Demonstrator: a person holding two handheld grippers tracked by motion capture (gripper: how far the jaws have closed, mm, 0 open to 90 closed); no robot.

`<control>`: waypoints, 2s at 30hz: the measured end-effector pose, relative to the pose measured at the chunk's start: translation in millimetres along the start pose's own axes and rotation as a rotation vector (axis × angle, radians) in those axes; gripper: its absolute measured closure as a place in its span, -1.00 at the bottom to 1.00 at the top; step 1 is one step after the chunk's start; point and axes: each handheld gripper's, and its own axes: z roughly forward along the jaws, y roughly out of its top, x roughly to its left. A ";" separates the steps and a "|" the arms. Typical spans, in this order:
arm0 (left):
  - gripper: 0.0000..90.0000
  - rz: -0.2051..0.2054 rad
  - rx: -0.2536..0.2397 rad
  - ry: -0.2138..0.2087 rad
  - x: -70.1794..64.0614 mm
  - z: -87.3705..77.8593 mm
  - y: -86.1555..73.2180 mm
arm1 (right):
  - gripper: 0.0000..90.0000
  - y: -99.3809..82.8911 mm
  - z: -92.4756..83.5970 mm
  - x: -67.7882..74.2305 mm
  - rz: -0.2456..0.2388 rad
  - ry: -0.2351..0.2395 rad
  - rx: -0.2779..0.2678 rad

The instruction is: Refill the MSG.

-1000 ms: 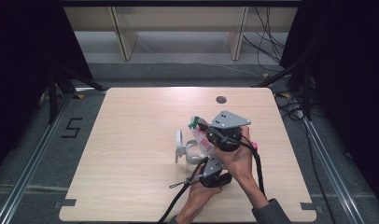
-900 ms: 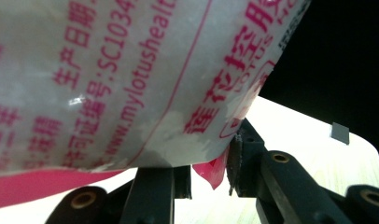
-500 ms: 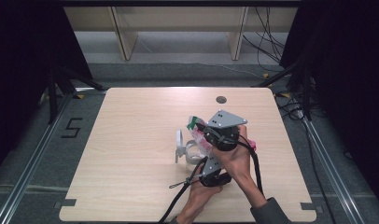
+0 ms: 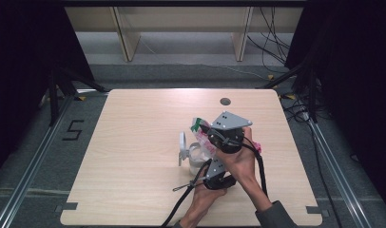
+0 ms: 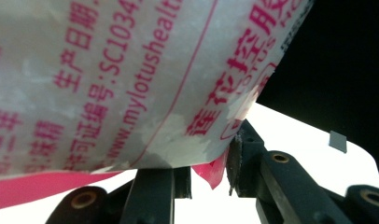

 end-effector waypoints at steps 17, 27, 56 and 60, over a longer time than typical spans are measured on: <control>0.62 -0.006 -0.018 0.011 0.7 -1.1 0.9 | 1.00 3.6 0.7 1.1 -0.031 0.002 -0.008; 0.62 -0.016 -0.040 0.017 0.0 -0.7 0.5 | 1.00 5.9 2.0 2.4 -0.032 0.013 0.003; 0.63 0.017 -0.060 0.021 -2.7 2.0 -0.1 | 1.00 9.4 7.2 -2.5 -0.018 0.005 0.037; 0.63 0.014 -0.065 0.019 -0.6 2.6 1.4 | 1.00 11.1 8.8 -1.3 -0.036 -0.008 0.035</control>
